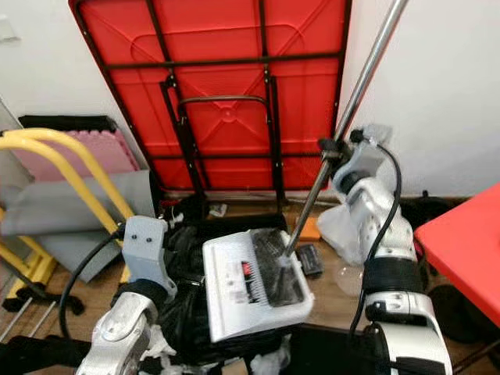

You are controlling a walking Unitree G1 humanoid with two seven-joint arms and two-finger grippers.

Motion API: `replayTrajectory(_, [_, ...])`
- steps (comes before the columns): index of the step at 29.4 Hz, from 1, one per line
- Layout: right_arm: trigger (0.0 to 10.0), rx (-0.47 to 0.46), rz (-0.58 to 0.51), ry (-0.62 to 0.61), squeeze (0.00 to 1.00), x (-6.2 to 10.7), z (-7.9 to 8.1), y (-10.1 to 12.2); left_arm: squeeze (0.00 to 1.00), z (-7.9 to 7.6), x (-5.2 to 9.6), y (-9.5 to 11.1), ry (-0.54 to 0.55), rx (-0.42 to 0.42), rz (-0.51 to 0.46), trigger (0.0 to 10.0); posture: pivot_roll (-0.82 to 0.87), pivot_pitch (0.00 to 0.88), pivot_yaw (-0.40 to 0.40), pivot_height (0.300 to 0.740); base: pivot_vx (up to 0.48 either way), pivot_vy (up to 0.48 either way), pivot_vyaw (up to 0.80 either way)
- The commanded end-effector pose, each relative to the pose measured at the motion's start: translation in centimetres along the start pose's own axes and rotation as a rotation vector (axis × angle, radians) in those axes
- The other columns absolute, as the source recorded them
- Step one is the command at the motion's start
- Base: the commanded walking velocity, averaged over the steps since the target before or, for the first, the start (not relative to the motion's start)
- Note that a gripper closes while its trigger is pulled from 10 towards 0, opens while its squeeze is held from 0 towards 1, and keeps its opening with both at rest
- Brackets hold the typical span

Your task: Sweep floor

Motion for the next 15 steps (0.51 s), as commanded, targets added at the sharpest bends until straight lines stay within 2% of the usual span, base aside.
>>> replayTrajectory(1, [10.0,-0.025,-0.077,0.067,0.00,-1.0,2.3,1.8,0.00,0.3,0.3,0.0,0.031,-0.002,0.017,10.0,-0.07,0.155,-0.015,0.740,0.000,0.000,0.00])
replayTrajectory(6, [10.0,-0.017,-0.084,0.079,0.00,-1.6,2.7,2.2,0.00,0.3,0.5,0.5,0.050,0.009,0.018,10.0,-0.06,0.165,-0.021,0.740,0.000,0.000,0.00])
replayTrajectory(8, [10.0,0.007,-0.095,0.083,0.00,-2.0,2.8,2.9,0.00,-0.5,1.2,1.1,0.047,0.022,0.015,10.0,-0.06,0.192,-0.033,0.740,0.000,0.000,0.00])
replayTrajectory(10, [10.0,0.007,-0.095,0.083,0.00,-2.0,2.8,2.9,0.00,-0.5,1.2,1.1,0.047,0.022,0.015,10.0,-0.06,0.192,-0.033,0.740,0.000,0.000,0.00])
replayTrajectory(12, [10.0,0.018,-0.106,0.083,0.00,-2.3,2.8,3.4,0.00,-0.9,1.6,1.2,0.044,0.024,0.018,10.0,-0.06,0.203,-0.036,0.740,0.000,0.000,0.00])
replayTrajectory(14, [10.0,0.045,-0.134,0.084,0.00,-3.1,3.1,4.7,0.00,-1.4,2.7,1.4,0.050,0.034,0.032,10.0,-0.05,0.239,-0.045,0.740,0.000,0.000,0.00])
replayTrajectory(15, [10.0,0.045,-0.134,0.084,0.00,-3.1,3.1,4.7,0.00,-1.4,2.7,1.4,0.050,0.034,0.032,10.0,-0.05,0.239,-0.045,0.740,0.000,0.000,0.00])
Point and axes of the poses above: a point about 5 cm out from each wrist's last joint towards the gripper, its own x axis pointing back from the gripper into the wrist, its own y axis along the axis of the wrist's last joint, z = x × y, the point moved 4 cm from there along -x, pointing out of the wrist towards the gripper, and after that the axes turned 5 degrees about -x, right-handed, at the moved point
